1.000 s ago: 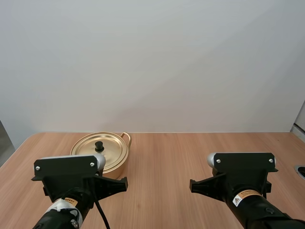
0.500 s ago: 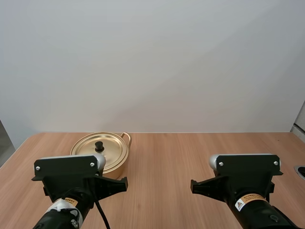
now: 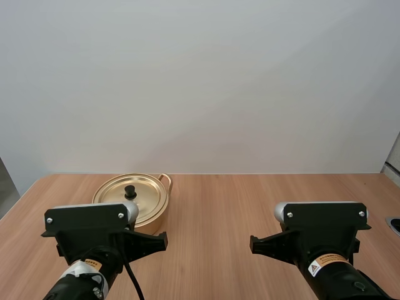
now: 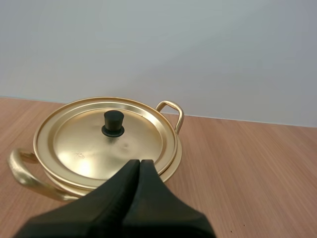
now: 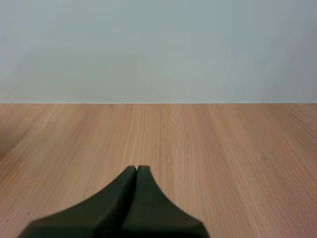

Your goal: Open the pot, put the car inside, and close it

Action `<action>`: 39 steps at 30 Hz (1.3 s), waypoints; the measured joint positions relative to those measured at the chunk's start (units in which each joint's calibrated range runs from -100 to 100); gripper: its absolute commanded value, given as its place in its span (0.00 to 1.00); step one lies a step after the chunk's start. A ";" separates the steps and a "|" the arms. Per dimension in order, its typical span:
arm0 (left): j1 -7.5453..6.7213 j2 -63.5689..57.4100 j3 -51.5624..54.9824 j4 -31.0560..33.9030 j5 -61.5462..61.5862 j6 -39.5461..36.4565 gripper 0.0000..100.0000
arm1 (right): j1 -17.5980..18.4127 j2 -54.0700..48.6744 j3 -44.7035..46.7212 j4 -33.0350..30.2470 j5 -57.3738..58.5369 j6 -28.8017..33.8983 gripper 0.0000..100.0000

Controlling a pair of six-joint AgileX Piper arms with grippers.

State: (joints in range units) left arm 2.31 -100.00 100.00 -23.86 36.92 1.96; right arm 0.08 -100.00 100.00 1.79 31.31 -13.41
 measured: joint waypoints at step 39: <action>0.00 0.00 0.00 22.71 -5.66 -19.49 0.00 | 0.00 0.00 0.00 0.00 0.00 0.00 0.00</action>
State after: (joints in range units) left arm 2.31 -100.00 100.00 -1.15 31.26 -17.54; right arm 0.08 -100.00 100.00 1.79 31.31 -13.41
